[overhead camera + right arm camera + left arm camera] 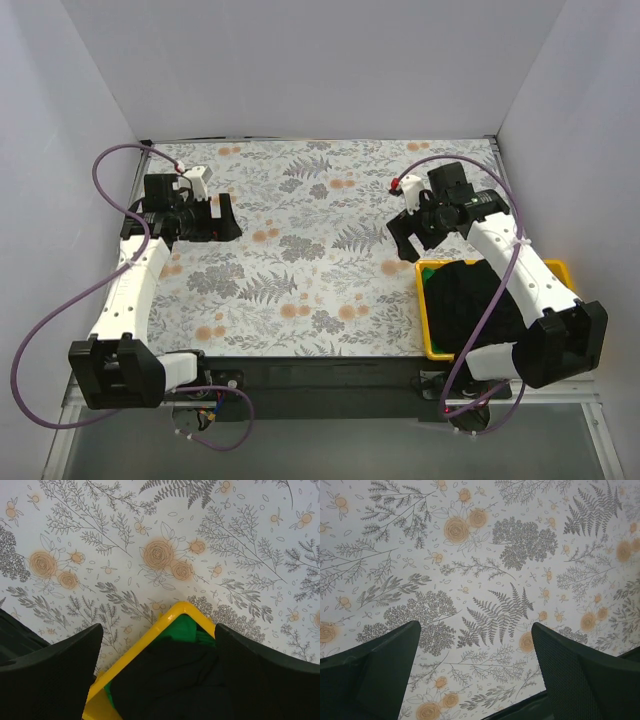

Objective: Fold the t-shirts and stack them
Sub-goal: Grab the tshirt from the pile, then move the tshirt to the center of the board

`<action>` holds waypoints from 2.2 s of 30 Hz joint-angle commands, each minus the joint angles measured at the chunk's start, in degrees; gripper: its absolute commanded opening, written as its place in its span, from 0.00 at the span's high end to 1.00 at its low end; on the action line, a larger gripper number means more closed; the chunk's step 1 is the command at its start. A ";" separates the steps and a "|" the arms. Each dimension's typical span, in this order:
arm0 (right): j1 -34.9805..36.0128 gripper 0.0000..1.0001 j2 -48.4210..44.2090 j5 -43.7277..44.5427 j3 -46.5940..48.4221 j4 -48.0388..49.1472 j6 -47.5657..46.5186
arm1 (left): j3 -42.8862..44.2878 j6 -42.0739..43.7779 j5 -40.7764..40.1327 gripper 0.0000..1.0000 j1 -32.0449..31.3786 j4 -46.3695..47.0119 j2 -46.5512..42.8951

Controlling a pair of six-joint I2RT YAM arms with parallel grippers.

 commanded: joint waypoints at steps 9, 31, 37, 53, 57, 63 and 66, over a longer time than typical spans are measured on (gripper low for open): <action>-9.52 0.02 -4.45 8.83 4.16 -9.78 -8.83 | 12.89 -2.24 -0.91 0.07 0.04 -4.86 7.74; -39.68 0.02 -7.10 9.71 -14.83 -11.10 -14.65 | 15.78 -0.91 -0.90 0.07 -0.31 -5.56 11.25; -40.21 0.57 -7.80 11.03 -15.62 -10.66 -16.05 | 16.05 -0.74 -1.25 0.07 -0.23 -5.39 11.07; -38.81 0.99 -1.93 -17.08 33.30 -17.52 -14.65 | 20.70 -1.88 -6.16 0.07 -0.31 -5.12 13.18; -33.46 0.99 6.15 -19.39 50.88 -14.62 -8.60 | 22.02 -4.51 -9.33 0.07 -0.23 -5.91 14.85; -13.18 0.99 16.10 -10.34 68.31 -2.11 -4.37 | 24.48 -8.99 -9.43 0.07 0.47 -5.91 15.38; -6.23 0.99 12.00 -6.91 61.77 14.04 -1.73 | 24.14 -10.66 -9.08 0.07 3.02 -4.60 13.89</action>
